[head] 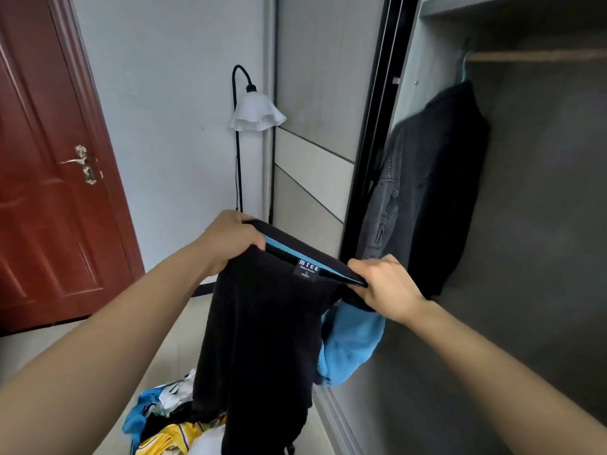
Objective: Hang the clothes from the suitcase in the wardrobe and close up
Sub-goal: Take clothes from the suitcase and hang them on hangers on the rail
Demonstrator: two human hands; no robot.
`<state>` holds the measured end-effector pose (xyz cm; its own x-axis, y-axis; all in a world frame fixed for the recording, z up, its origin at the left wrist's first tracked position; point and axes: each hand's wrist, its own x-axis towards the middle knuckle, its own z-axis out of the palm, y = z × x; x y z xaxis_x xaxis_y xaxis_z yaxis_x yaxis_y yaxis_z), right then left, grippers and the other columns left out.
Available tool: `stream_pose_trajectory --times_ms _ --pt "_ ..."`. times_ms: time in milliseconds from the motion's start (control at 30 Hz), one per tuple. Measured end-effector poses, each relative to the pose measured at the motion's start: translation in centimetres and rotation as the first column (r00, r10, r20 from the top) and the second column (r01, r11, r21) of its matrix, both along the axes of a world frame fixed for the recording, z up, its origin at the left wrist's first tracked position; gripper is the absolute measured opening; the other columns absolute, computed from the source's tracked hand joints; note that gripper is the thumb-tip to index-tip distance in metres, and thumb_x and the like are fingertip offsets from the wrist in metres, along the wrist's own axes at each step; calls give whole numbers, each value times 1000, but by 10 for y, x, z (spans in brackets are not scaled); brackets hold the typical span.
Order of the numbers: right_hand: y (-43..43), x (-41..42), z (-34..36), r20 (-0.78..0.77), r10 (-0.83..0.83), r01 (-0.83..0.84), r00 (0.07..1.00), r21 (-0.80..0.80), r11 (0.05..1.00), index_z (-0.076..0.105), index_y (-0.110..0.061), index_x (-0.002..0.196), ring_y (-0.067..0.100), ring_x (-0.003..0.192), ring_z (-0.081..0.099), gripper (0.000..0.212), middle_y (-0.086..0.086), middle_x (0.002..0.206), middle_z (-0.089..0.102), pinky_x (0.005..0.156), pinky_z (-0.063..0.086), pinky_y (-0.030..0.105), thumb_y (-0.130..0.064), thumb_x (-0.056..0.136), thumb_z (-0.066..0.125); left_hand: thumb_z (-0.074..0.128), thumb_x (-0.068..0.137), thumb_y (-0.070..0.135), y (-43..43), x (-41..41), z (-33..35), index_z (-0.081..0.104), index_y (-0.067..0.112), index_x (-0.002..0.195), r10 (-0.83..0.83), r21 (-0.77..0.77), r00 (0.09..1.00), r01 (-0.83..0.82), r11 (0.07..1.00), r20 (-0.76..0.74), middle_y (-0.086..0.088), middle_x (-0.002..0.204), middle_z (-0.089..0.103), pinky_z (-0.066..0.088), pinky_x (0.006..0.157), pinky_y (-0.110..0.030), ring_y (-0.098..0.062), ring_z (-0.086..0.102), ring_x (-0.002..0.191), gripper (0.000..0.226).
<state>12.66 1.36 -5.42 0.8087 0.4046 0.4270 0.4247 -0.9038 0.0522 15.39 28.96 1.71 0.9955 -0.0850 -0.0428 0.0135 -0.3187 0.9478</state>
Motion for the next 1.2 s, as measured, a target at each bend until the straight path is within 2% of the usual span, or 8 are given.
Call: stream_pose_trajectory --times_ms 100,267,333,500,667,933,1067,1200 --pt "-7 -4 -7 -224 -58 98 973 172 980 59 -23 86 19 79 64 12 -8 75 63 77 42 33 -17 85 68 65 76 -6 -16 3 8 72 2 96 34 46 991 -40 998 133 -15 88 71 55 69 -29 -25 67 80 22" --pt "-17 -14 5 -597 253 363 761 715 597 73 -8 89 13 70 57 48 4 74 63 67 46 29 -55 77 75 65 80 0 -34 9 11 72 2 95 88 69 967 -107 992 240 -14 90 70 55 67 -28 -22 66 79 17" --pt "-24 -17 16 -604 185 413 775 706 576 71 -4 82 14 65 56 59 5 71 61 63 44 27 -63 77 70 65 81 5 -36 13 9 73 4 91 81 134 961 -120 984 263 -12 87 71 56 75 -34 -24 67 82 13" --pt "-41 -11 38 -656 -117 545 746 500 673 72 -10 78 16 73 67 8 2 75 70 61 48 24 -16 76 75 57 86 11 -56 22 6 73 1 82 1 285 914 -128 950 406 -14 78 70 56 67 -40 -26 66 73 20" --pt "-70 -37 67 -643 -596 795 481 33 606 58 -6 104 25 77 64 21 9 86 65 58 51 29 -10 85 50 55 89 16 -68 44 22 69 11 68 -130 505 861 -160 848 491 -7 66 65 50 57 -31 -25 63 67 26" --pt "-132 -78 148 -534 -625 799 569 538 268 56 -5 79 29 51 66 18 12 55 59 45 54 29 -2 78 39 54 94 28 -116 70 60 62 12 89 -207 580 713 -328 746 670 -14 98 60 44 65 -37 -38 60 85 19" --pt "-157 -90 158 -562 -638 832 527 493 253 56 -3 76 34 52 67 15 14 58 58 53 59 35 -1 80 42 47 94 11 -178 70 74 66 4 85 -114 4 947 119 993 301 -18 79 70 59 58 -36 -30 69 65 22" --pt "-186 -87 182 -544 -674 850 500 454 265 54 -4 71 23 39 61 12 12 54 56 44 54 27 1 82 52 41 96 0 -235 66 102 63 3 97 -193 -454 979 202 868 65 -17 90 66 54 54 -35 -28 65 69 23"
